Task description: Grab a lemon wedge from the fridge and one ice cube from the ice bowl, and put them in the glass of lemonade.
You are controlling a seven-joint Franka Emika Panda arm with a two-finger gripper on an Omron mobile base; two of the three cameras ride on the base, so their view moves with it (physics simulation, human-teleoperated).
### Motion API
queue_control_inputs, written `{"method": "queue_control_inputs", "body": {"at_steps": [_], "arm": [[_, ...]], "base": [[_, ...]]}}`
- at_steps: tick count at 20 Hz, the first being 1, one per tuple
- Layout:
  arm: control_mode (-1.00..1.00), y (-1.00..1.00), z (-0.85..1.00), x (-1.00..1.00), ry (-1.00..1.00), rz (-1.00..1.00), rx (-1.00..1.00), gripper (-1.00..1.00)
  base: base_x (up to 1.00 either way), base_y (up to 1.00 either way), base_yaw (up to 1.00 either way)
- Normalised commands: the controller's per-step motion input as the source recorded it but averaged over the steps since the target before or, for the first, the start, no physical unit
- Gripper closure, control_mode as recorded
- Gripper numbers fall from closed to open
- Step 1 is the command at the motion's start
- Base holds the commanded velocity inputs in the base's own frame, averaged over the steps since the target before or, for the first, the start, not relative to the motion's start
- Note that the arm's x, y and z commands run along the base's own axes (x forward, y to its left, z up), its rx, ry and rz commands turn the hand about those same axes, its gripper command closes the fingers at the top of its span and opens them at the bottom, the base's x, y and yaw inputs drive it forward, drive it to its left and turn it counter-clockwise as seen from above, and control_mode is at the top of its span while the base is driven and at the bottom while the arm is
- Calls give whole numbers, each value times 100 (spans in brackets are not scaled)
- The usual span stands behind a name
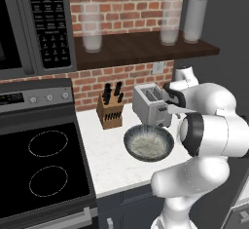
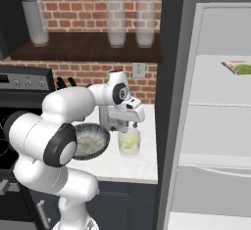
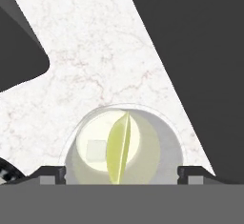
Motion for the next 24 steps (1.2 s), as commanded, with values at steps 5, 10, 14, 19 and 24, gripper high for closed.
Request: {"method": "queue_control_inputs", "body": {"at_steps": [5, 10, 14, 19, 24], "arm": [[-100, 0, 0, -23, -2, 0, 0, -100], [-100, 0, 11, -16, -6, 3, 0, -100], [-100, 15, 25, -7, -8, 5, 0, -100], [-100, 21, 12, -9, -11, 2, 0, -100], [-100, 21, 21, -16, -12, 5, 0, -100]], "base": [[0, 0, 0], [0, 0, 0], [0, 0, 0], [0, 0, 0], [0, 0, 0]]}}
